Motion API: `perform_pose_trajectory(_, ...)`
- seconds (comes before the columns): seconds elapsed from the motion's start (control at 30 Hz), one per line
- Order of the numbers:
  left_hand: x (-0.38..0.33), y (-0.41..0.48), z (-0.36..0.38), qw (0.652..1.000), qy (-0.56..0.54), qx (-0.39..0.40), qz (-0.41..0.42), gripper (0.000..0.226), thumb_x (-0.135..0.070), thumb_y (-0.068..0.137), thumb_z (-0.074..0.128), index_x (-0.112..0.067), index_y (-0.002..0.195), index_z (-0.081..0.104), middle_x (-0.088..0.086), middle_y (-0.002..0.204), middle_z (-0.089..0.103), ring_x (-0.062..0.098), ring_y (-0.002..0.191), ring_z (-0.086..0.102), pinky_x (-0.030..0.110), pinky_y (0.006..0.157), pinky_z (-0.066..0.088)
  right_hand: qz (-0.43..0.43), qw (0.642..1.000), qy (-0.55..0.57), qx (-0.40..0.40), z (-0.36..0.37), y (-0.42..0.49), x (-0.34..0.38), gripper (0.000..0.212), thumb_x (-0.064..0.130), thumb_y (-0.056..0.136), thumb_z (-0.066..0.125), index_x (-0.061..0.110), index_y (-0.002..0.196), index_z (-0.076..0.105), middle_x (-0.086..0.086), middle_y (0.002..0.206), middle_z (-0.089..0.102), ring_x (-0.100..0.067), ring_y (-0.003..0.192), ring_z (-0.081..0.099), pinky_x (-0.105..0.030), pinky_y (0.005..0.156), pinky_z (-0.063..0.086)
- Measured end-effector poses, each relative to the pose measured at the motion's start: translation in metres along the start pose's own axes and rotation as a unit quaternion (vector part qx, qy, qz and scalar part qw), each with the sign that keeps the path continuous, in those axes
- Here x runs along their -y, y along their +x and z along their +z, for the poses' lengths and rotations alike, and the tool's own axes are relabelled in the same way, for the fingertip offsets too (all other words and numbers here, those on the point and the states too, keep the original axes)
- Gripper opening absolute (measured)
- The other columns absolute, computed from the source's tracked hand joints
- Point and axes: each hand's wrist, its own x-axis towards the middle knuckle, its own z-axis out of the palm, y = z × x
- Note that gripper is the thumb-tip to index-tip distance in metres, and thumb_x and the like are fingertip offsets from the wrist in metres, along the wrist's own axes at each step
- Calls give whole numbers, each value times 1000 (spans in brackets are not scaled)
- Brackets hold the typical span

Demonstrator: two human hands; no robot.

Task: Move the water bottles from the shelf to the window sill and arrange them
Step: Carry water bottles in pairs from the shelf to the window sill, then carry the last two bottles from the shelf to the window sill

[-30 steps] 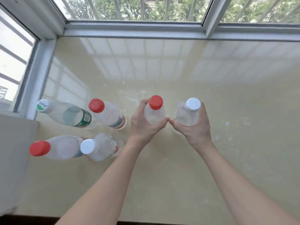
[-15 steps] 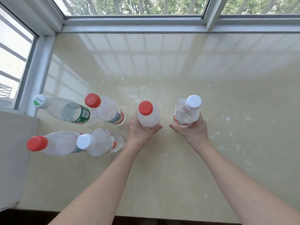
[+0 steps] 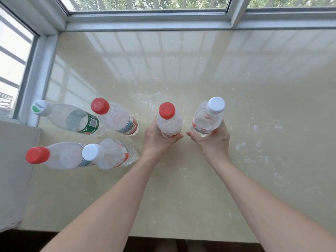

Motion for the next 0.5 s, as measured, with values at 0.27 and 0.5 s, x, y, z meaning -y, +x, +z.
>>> perform_pose_trajectory(0.27,-1,-10,-11,998,68,19,-3,72,-34,56,89,-24,118,54,-12,110,63,8,104,57,24,86,45,9,996,-47,72,-10,-1,-10,81,38,56,89,23,126,50,4,117,57,-16,110,56,-32,90,47)
perform_pose_trajectory(0.5,-29,-72,-36,959,268,85,-47,88,-50,79,71,-14,148,29,3,148,41,22,135,38,34,104,36,23,959,-240,152,-74,-22,5,77,41,76,70,29,145,39,4,135,47,-21,128,47,-37,96,47)
